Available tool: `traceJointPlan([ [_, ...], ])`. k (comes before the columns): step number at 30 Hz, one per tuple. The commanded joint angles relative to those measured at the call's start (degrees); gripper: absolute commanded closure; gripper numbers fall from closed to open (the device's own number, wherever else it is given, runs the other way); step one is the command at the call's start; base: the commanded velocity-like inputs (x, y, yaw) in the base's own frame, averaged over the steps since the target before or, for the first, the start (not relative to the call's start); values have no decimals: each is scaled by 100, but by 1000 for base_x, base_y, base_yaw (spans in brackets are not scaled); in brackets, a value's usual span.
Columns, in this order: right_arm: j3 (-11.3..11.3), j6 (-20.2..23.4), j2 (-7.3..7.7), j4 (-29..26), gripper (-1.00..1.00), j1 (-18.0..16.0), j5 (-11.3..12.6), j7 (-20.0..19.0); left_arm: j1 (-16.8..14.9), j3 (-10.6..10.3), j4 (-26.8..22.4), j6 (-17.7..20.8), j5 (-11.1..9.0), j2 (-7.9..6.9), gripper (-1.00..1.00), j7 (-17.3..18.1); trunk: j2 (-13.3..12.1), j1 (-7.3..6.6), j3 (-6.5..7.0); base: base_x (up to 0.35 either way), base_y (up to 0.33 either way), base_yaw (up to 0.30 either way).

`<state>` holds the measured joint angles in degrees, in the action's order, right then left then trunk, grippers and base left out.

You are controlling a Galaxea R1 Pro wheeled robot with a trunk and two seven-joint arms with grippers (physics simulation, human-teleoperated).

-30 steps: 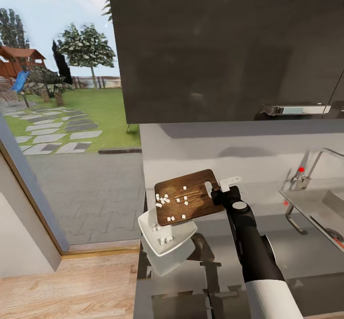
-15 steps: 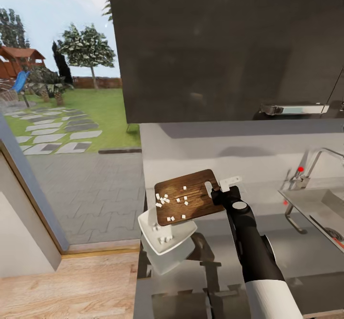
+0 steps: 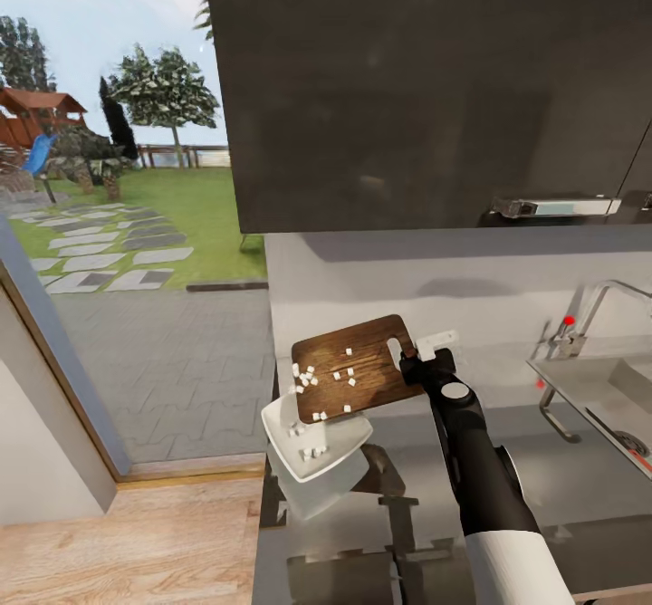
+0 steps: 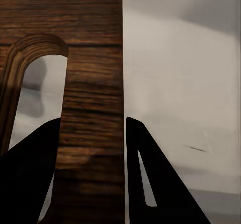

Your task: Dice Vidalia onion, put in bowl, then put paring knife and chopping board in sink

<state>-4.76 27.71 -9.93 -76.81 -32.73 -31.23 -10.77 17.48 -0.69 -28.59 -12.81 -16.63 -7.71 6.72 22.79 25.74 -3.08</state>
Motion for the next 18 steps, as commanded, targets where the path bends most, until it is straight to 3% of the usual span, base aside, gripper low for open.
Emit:
traceJointPlan([
  [1, -14, 10, -7, -9, 100, -5, -59, -51, 1, -8, -6, -3, -60, -3, -100, 31, 13, 4, -12, 0, 0, 0],
  [18, -16, -2, -7, -6, 100, -5, -59, -41, 1, -10, -6, -3, -60, -3, -100, 31, 13, 4, -12, 0, 0, 0],
])
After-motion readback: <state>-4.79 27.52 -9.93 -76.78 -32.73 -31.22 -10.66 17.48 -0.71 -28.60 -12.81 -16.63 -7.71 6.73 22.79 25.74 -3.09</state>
